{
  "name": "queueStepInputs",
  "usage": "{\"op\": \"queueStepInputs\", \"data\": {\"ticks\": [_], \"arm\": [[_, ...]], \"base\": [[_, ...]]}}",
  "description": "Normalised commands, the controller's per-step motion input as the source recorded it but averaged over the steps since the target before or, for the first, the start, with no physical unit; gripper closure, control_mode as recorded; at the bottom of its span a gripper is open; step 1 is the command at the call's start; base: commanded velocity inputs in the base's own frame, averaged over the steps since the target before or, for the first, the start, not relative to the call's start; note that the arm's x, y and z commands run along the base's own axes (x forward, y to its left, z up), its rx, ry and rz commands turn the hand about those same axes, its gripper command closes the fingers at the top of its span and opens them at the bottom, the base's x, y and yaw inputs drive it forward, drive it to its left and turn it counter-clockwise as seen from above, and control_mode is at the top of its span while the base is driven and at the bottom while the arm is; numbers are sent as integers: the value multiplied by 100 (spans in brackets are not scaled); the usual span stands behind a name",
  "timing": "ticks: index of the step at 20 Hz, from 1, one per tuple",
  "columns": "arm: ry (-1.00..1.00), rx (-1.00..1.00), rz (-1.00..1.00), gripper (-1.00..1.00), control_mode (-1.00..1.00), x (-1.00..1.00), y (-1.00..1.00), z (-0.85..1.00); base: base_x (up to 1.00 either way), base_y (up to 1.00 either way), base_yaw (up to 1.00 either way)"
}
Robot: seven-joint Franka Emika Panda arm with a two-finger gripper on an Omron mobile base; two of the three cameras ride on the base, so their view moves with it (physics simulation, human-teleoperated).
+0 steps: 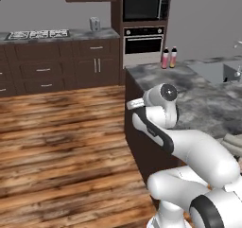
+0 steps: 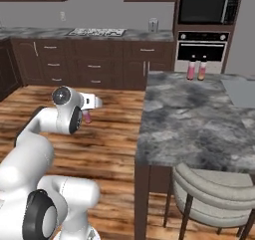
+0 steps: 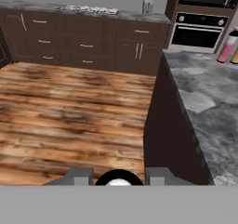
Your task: Place the large bottle from the dining counter next to the other large bottle outside the sink, and place the small bottle from the dining counter next to the other small bottle inside the sink.
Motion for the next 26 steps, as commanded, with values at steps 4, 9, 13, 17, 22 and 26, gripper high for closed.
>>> {"op": "queueStepInputs", "data": {"ticks": [4, 9, 13, 17, 22, 26], "arm": [[0, 0, 0, 100, 100, 0, 0, 0], [0, 0, 0, 100, 100, 0, 0, 0], [0, 0, 0, 100, 100, 0, 0, 0], [0, 0, 0, 100, 100, 0, 0, 0], [0, 0, 0, 100, 100, 0, 0, 0], [0, 0, 0, 100, 100, 0, 0, 0]], "base": [[58, 37, 0], [54, 38, 0], [57, 33, 0], [59, 30, 0], [64, 28, 0], [69, 28, 0]]}}
